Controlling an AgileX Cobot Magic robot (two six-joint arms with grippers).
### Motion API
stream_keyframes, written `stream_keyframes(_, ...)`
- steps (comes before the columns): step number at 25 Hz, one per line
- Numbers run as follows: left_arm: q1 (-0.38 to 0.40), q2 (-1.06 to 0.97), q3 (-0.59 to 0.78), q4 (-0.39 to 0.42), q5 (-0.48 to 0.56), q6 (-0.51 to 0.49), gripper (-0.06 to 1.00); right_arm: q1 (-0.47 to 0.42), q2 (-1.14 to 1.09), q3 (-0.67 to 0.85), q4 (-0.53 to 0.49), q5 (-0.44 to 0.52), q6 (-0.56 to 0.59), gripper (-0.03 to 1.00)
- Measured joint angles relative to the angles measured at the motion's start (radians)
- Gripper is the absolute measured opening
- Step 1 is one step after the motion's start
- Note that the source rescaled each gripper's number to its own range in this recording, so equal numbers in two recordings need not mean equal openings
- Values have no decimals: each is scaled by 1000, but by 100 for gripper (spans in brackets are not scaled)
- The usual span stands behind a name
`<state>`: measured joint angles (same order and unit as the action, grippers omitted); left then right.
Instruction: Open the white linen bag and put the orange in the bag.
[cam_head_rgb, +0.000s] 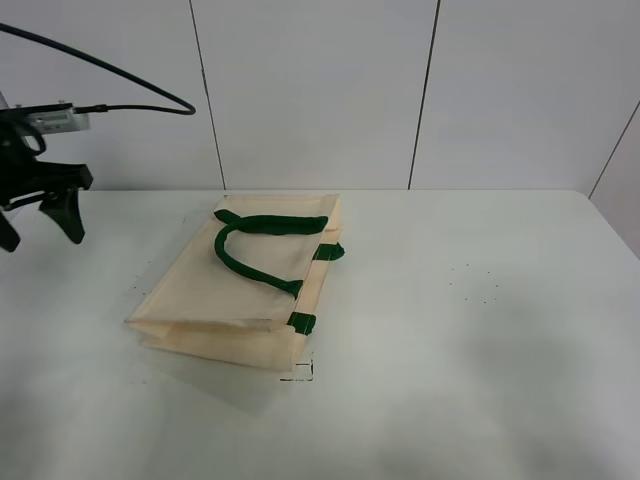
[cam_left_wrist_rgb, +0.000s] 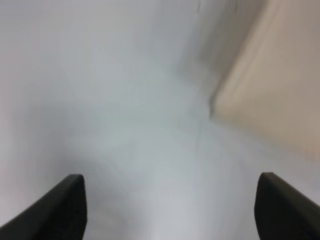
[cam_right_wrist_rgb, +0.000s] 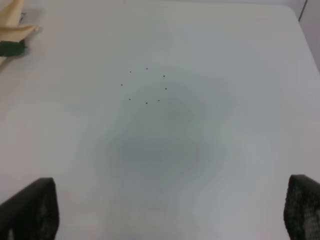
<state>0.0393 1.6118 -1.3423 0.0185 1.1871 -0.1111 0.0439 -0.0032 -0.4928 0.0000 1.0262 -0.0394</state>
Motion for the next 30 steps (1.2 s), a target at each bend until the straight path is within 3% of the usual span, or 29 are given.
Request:
stream_keyframes(10,0,-652,544,51,-4,33,87,0,0,0,0,0,0,100)
stream_keyframes(16,0,-1065,774,50,-105,56,87,0,0,0,0,0,0,100)
stream_keyframes(23,0,-1448,847,49,-120,59,87,0,0,0,0,0,0,100)
stream_keyframes(30,0,-1584,847,49,-119,59,87,0,0,0,0,0,0,100)
